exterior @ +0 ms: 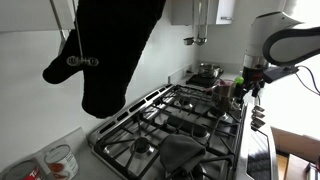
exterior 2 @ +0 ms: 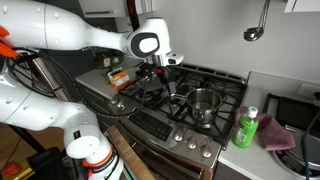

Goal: Remove the lid from the green bottle

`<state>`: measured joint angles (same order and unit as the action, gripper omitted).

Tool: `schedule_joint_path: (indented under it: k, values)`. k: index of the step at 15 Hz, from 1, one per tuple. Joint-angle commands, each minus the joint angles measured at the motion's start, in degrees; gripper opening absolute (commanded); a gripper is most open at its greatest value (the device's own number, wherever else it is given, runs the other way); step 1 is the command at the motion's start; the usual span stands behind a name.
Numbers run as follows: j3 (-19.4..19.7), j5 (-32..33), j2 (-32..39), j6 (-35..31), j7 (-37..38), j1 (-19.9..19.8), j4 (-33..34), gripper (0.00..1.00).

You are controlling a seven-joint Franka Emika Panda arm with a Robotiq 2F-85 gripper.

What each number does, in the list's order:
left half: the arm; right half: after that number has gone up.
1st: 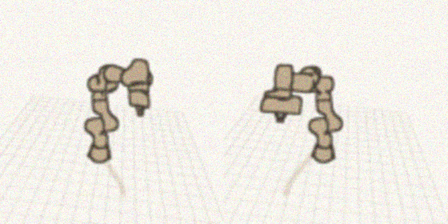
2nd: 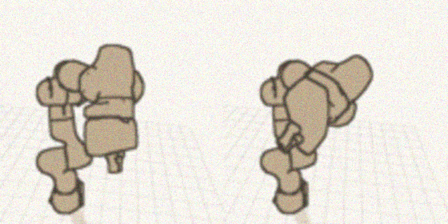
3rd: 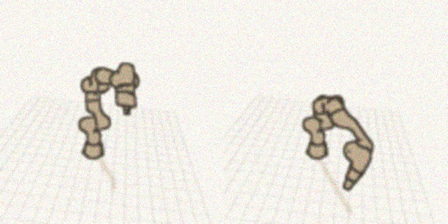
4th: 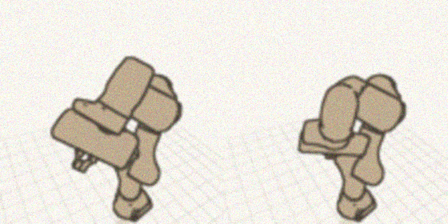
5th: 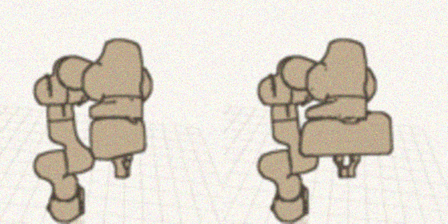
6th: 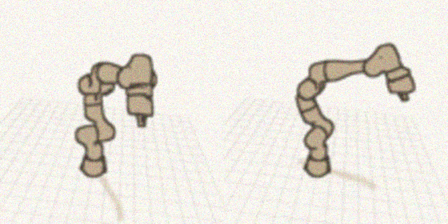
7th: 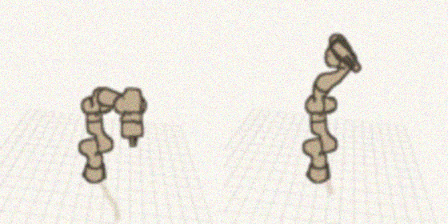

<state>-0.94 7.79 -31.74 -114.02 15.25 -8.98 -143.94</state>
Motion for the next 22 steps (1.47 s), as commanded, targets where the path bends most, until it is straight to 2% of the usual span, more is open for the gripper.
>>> schedule_joint_path:
  k: [1,3,6,7,9,15,17,22]
  values:
    - [5.3,3.0,1.2,-3.1,-0.8,-4.8,4.8,1.0]
    - [8.5,2.7,2.3,-5.1,-1.9,-7.0,7.7,1.0]
    - [11.1,2.6,4.6,-6.7,0.1,-10.3,10.5,1.0]
    - [10.0,2.3,1.9,-5.4,-1.4,-9.0,8.9,1.0]
    - [11.3,2.4,3.2,-5.8,-1.3,-10.2,10.1,1.0]
    - [11.1,2.4,4.3,-5.9,-0.7,-10.2,10.6,1.0]
    - [12.7,1.9,5.6,-6.7,-2.5,-10.3,12.2,1.0]
    - [20.2,-4.7,9.0,-7.2,-15.4,-8.7,17.2,1.0]
